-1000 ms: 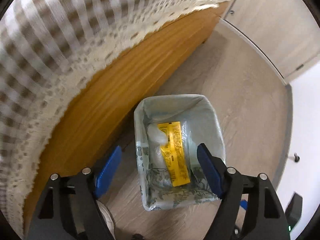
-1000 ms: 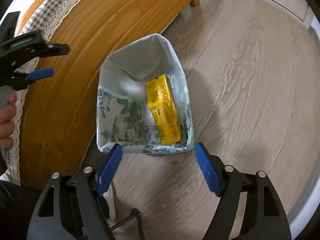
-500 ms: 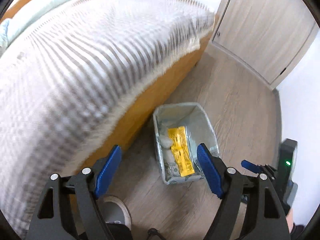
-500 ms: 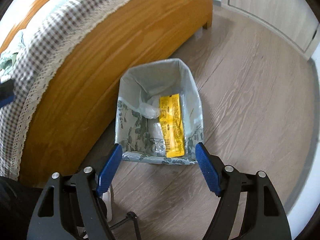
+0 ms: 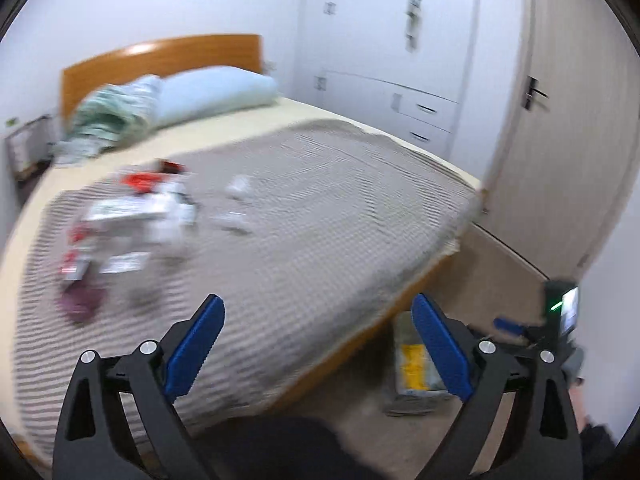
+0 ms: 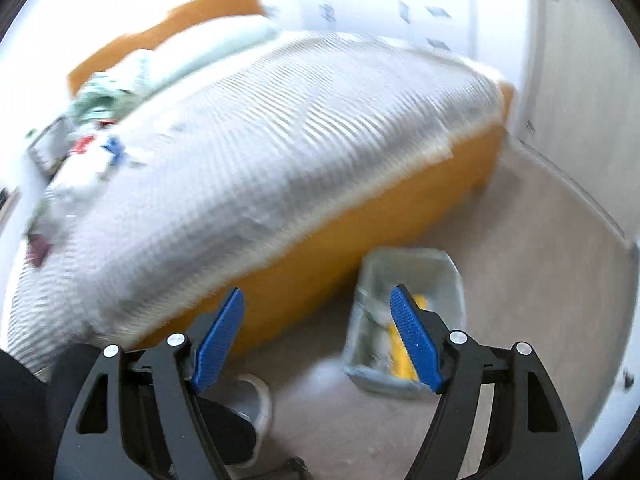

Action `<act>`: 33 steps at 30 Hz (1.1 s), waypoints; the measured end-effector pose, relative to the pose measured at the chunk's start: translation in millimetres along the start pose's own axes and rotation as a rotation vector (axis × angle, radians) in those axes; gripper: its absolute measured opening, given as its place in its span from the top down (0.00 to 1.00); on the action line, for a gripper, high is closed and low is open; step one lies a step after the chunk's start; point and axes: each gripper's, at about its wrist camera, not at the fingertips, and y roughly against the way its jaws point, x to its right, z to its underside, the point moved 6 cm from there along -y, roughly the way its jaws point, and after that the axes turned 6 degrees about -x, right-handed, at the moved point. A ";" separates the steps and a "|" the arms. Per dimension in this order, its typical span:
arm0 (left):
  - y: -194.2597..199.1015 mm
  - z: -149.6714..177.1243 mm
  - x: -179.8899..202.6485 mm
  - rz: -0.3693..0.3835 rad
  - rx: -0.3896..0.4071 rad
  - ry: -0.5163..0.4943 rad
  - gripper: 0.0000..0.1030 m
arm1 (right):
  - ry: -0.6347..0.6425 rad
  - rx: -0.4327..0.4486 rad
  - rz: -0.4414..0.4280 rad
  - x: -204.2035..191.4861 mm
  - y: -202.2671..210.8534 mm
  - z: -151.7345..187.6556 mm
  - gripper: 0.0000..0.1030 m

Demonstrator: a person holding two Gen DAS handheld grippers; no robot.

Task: Collect trash
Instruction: 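Return to the bed and grasp the red wrapper with the left tool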

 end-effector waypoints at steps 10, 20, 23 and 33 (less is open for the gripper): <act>69.7 29.8 -215.7 -0.223 0.063 0.225 0.10 | 0.213 0.162 -0.129 -150.3 76.2 -54.8 0.24; -0.8 55.2 -399.8 -0.224 -0.108 0.435 0.15 | 0.399 0.115 -0.300 -327.1 49.5 -118.6 0.24; -41.0 41.0 -425.2 -0.186 -0.140 0.453 0.15 | 0.448 0.026 -0.364 -376.3 9.9 -121.1 0.24; -186.6 -8.2 -461.0 -0.124 -0.254 0.429 0.11 | 0.464 -0.222 -0.524 -490.3 -94.8 -130.1 0.24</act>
